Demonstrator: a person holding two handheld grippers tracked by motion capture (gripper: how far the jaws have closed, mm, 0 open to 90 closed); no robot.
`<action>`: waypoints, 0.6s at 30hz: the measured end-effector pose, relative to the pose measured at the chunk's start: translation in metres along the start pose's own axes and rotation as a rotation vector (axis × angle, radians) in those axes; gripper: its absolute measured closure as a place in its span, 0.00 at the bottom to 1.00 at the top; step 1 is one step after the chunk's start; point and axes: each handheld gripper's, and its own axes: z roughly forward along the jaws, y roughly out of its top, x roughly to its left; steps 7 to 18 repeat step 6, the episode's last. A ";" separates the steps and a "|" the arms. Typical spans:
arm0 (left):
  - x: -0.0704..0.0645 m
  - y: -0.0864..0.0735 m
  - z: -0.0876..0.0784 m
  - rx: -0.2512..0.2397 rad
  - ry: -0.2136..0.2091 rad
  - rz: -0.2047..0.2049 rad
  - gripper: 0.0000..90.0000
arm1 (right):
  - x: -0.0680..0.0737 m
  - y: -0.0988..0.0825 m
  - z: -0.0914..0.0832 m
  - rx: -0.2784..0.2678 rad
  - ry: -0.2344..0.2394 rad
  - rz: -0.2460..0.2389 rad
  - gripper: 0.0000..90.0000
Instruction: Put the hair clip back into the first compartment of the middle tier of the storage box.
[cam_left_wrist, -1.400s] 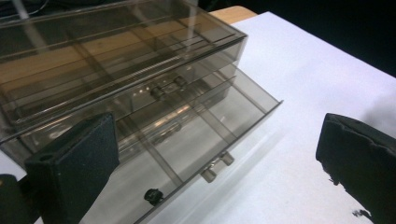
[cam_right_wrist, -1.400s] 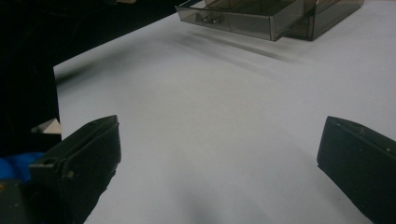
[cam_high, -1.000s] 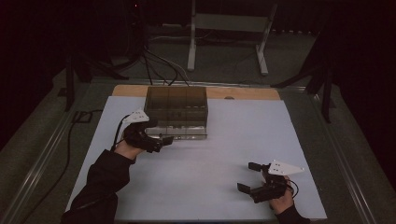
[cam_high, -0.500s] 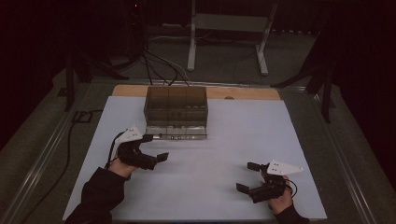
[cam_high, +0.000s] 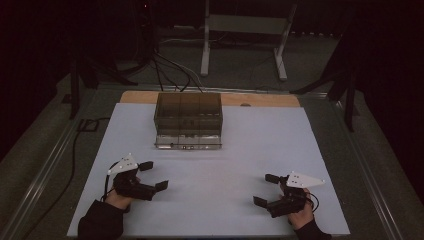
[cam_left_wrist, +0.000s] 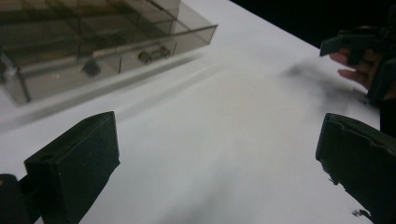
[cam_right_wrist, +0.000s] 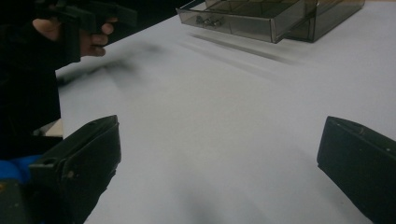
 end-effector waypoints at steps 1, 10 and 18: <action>0.000 0.000 0.000 0.000 0.000 0.000 0.01 | 0.000 0.000 0.000 0.000 0.000 0.000 0.00; 0.004 -0.017 -0.013 0.010 0.030 -0.015 0.01 | 0.000 -0.001 0.001 0.003 0.000 0.002 0.00; 0.004 -0.017 -0.013 0.010 0.030 -0.015 0.01 | 0.000 -0.001 0.001 0.003 0.000 0.002 0.00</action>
